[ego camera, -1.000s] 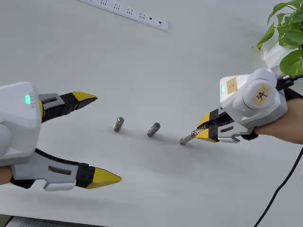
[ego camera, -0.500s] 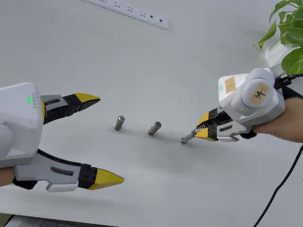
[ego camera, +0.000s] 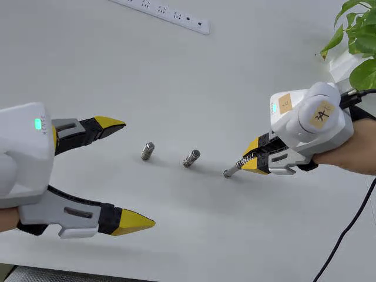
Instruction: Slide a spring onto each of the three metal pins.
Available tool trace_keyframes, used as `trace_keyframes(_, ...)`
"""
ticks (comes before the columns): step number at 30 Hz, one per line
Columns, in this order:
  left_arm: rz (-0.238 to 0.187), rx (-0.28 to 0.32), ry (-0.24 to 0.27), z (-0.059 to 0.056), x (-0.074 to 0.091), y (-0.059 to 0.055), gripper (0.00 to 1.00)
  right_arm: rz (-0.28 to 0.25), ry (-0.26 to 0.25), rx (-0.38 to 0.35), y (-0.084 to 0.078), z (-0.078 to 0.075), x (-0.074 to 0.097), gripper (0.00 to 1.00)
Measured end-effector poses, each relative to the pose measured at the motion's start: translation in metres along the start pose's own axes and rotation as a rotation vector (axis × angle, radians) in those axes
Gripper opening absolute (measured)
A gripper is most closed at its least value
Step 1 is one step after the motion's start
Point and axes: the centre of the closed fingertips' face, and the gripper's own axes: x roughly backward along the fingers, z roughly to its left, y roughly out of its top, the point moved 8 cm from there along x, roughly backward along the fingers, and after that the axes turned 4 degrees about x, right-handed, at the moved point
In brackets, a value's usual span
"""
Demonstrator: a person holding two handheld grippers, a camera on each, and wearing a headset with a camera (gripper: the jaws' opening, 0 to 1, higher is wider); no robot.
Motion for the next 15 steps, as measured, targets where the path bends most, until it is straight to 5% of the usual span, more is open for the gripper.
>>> trace_keyframes(15, -0.004, 0.005, -0.003, 0.0008, -0.001, 0.0002, 0.9, 0.007, 0.001, 0.002, -0.0005, -0.0021, -0.0005, 0.07)
